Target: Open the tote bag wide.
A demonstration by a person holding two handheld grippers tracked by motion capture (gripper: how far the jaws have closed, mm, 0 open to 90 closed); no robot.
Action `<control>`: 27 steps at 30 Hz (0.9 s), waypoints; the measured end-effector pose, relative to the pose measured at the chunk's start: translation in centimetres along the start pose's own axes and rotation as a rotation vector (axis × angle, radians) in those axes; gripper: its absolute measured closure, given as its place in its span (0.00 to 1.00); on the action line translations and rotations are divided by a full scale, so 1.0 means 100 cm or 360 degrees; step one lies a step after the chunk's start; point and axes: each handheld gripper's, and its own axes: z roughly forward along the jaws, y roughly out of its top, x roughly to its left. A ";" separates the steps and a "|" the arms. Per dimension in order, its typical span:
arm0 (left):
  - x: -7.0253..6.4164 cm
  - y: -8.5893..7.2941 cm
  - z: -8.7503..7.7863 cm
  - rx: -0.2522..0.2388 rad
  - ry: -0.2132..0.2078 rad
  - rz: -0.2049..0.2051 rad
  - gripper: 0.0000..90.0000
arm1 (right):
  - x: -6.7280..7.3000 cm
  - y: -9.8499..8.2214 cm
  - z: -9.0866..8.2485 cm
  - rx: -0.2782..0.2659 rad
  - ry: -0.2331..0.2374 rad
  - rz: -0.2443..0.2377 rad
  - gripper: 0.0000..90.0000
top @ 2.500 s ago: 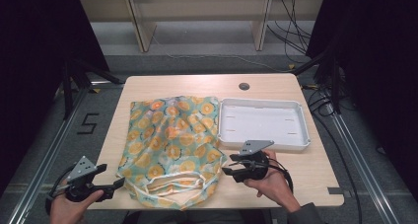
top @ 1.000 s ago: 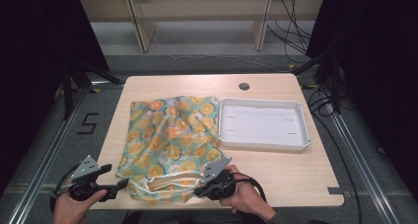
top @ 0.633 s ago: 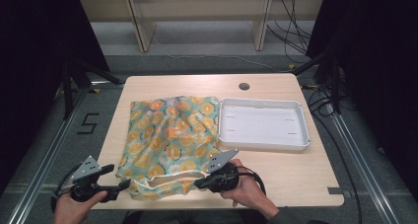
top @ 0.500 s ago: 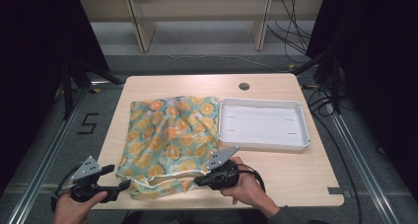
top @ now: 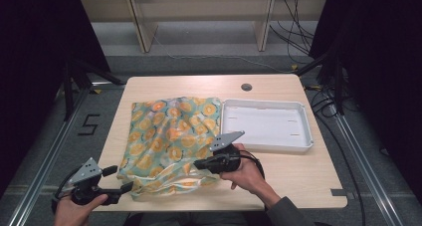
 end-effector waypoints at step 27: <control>-0.014 0.043 0.035 0.0018 -0.0182 0.0517 0.99 | -0.053 0.036 0.011 -0.0062 -0.0246 0.0012 1.00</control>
